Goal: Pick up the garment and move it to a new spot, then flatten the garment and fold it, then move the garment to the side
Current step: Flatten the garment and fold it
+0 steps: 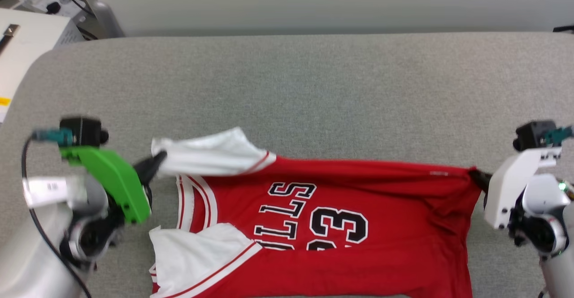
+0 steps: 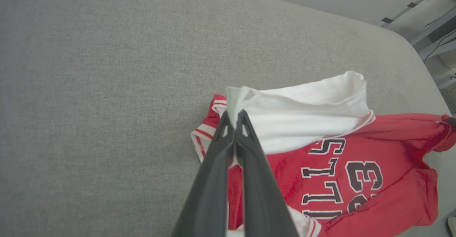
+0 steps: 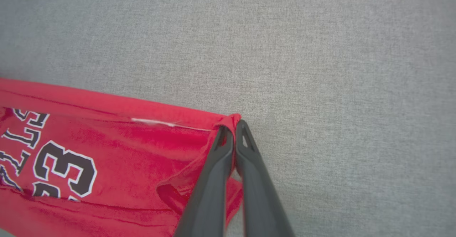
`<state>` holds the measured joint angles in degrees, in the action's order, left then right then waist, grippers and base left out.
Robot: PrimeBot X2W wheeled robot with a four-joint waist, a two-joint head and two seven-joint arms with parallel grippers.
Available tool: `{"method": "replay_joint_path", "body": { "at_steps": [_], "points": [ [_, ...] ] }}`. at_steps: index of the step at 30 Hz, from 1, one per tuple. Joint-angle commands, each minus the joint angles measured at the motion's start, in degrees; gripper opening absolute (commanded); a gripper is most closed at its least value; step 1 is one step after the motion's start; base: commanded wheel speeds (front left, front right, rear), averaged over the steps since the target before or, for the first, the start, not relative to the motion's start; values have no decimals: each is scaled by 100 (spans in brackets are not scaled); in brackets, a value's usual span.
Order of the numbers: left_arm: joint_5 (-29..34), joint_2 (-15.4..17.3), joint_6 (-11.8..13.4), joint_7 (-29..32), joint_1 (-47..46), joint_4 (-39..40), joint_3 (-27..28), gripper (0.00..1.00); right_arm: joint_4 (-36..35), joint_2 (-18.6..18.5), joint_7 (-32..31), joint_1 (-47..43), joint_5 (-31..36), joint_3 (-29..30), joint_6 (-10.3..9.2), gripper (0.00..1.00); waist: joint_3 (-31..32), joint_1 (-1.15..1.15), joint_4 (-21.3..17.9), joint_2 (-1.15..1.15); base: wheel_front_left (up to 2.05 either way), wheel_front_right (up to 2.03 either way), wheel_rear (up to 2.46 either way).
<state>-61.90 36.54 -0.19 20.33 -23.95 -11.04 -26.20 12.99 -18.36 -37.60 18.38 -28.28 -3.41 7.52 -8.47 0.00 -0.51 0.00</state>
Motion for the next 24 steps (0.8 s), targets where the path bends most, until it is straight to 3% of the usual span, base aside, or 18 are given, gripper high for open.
{"method": "replay_joint_path", "body": {
  "at_steps": [1,9,15,17,18,20,21,22,24],
  "points": [
    [-79,47,98,-116,344,115,35,0,-41,48,86,-216,64,57,-3,0,243,0,61,0,0,0,0],
    [-397,-54,418,-554,1922,489,65,0,-110,403,498,-1148,88,270,-3,0,472,0,102,0,0,0,0],
    [-532,-270,484,-768,2395,316,35,0,-106,614,690,-1638,153,341,-3,0,479,0,67,0,0,0,0],
    [-573,-420,454,-836,2431,172,1,0,-95,709,775,-1753,152,338,-3,46,468,0,41,0,0,0,0],
    [-573,-482,438,-883,2426,115,-9,4,-102,747,829,-1795,151,335,-3,100,459,0,31,0,0,0,0],
    [-548,-632,393,-1033,2396,-20,-26,43,-124,829,1035,-1884,173,356,-3,100,456,0,9,0,0,0,0],
    [-516,-674,370,-1087,2383,-72,-47,76,-133,861,1126,-1919,185,362,-3,100,453,0,3,0,0,0,0],
    [-467,-717,325,-1171,2362,-131,-67,100,-153,902,1260,-1960,187,368,-3,100,456,0,1,0,0,0,0],
    [-350,-779,246,-1376,2318,-215,-84,100,-185,970,1507,-2030,178,386,-3,100,477,0,3,0,0,0,0]
  ]
}}
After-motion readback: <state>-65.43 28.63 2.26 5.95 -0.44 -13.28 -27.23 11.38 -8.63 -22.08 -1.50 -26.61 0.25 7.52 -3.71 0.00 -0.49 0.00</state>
